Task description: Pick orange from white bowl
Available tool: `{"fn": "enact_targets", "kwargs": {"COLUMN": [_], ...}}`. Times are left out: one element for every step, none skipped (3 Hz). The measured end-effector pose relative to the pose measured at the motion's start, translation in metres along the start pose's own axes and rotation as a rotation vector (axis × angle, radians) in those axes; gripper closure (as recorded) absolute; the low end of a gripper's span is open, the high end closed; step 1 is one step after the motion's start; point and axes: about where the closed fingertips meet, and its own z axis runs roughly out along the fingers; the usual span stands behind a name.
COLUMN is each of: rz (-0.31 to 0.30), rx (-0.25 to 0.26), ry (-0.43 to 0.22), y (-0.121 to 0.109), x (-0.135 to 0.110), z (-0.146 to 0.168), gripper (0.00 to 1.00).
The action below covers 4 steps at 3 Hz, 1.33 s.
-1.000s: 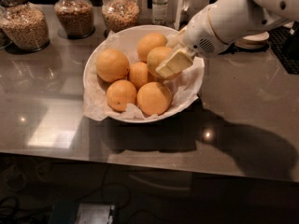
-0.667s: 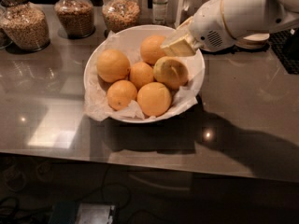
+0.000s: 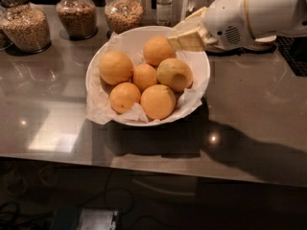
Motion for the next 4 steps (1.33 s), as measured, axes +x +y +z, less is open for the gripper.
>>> {"fn": "enact_targets", "kwargs": {"rz": [0.0, 0.0, 0.0, 0.0], "rx": [-0.001, -0.001, -0.001, -0.001], "ry": [-0.002, -0.002, -0.002, -0.002], "y": [0.0005, 0.0005, 0.0005, 0.0005], "x": [-0.0006, -0.0007, -0.0007, -0.0007], "z": [-0.0003, -0.0003, -0.0003, -0.0003], "gripper": [0.81, 0.58, 0.35, 0.12]}}
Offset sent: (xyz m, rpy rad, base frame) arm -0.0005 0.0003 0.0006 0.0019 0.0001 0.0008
